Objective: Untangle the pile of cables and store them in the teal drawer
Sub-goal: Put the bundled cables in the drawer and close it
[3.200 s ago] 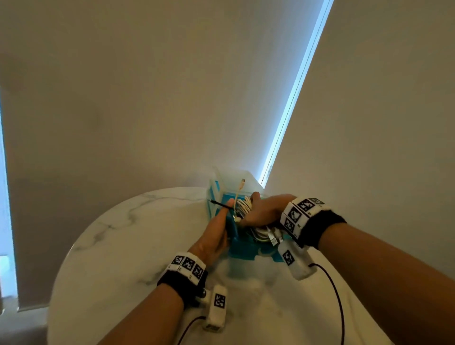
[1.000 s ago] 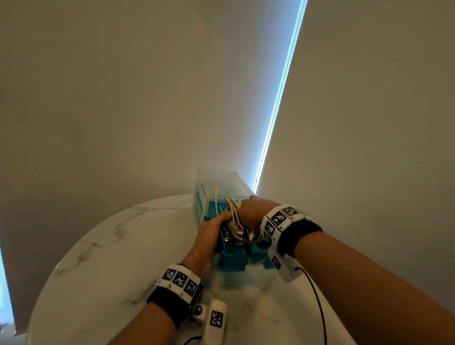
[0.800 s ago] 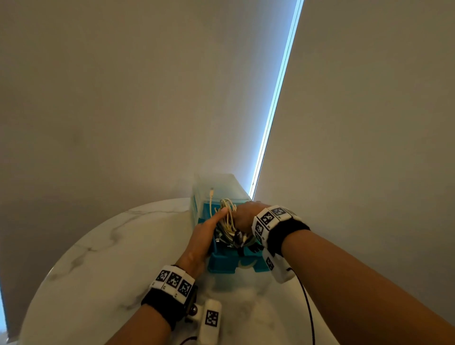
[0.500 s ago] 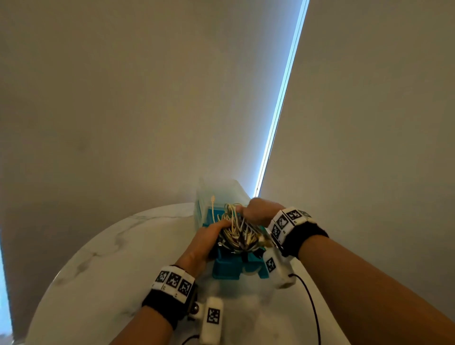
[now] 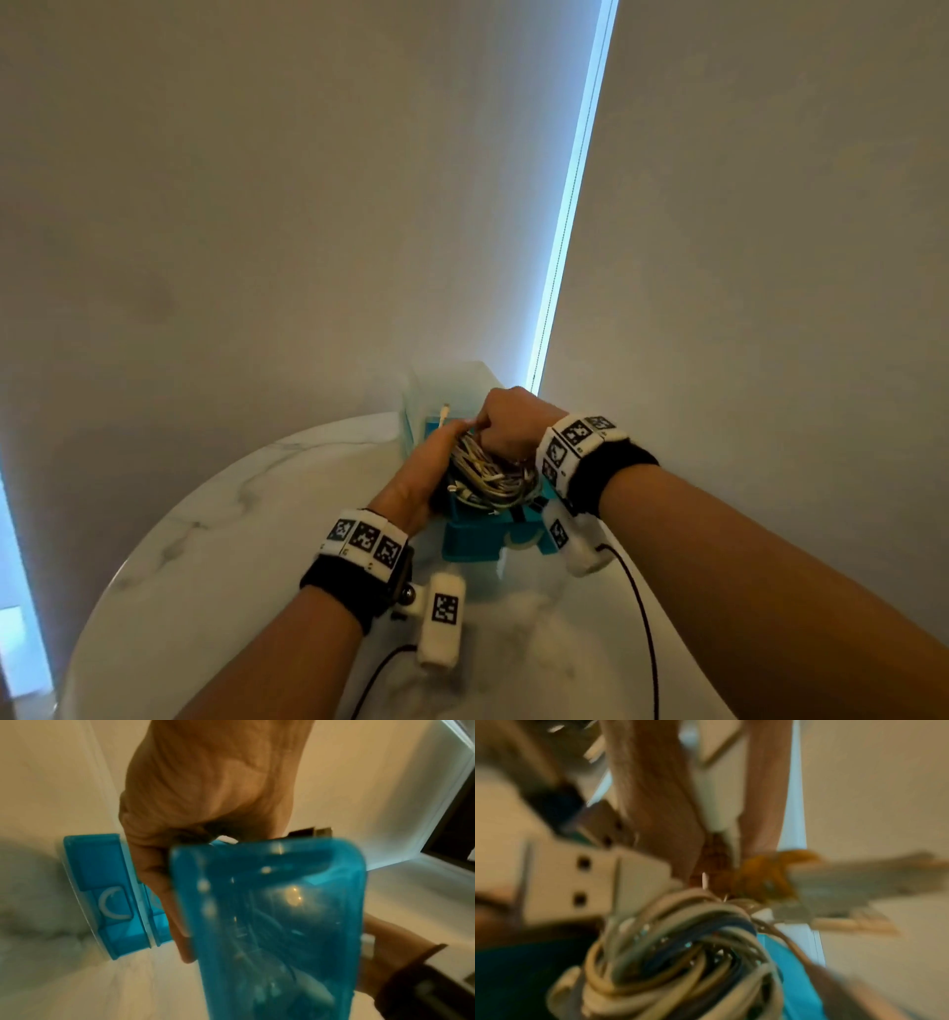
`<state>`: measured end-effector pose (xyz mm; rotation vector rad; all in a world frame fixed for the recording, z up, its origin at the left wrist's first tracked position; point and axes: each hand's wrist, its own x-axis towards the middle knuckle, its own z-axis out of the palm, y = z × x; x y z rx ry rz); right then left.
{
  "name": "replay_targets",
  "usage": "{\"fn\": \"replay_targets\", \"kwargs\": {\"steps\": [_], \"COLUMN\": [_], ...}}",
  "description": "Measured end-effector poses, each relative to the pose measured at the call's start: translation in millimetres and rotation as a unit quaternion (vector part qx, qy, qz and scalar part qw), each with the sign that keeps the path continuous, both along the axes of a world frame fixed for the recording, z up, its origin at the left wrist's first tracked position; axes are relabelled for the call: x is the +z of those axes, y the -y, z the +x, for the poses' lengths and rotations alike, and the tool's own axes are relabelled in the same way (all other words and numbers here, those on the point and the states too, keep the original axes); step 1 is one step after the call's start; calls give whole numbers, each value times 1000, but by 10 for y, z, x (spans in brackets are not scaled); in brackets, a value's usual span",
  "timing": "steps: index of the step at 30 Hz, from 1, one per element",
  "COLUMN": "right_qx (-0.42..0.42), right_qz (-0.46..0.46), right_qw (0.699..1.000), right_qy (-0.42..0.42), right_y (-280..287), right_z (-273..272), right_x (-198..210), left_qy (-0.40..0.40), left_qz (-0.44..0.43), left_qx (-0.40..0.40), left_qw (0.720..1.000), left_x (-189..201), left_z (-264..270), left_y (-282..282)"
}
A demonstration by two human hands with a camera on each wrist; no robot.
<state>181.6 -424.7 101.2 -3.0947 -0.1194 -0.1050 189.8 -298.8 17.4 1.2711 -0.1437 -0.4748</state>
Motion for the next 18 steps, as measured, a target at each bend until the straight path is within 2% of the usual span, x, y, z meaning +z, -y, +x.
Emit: {"fn": "replay_targets", "kwargs": {"steps": [4,6,8,9,12,16,18], "right_qx": [31,41,60,72,99,115,102], "right_qz": [117,174,161,159,209,45,2], "right_qw": [988,980,984,983,963,983,988], "right_qy": [-93,-86,-44,-50,-140,-139,-117], "right_y": [318,442,473,449,320,224,161], "right_z": [-186,-260,-350,-410,-522,-434,-432], "right_x": [146,114,61,40,-58,-213,-226], "left_qy": [-22,-30,-31,-31,-23,-19,-4], "left_qz": [49,77,93,98,111,112,105], "left_qx": [18,17,21,21,20,36,39], "left_qw": [998,996,995,994,993,993,994], "left_x": [-12,23,56,73,121,98,95], "left_z": [100,118,128,132,127,143,143], "left_y": [-57,-84,-102,-107,-107,-92,-89]}}
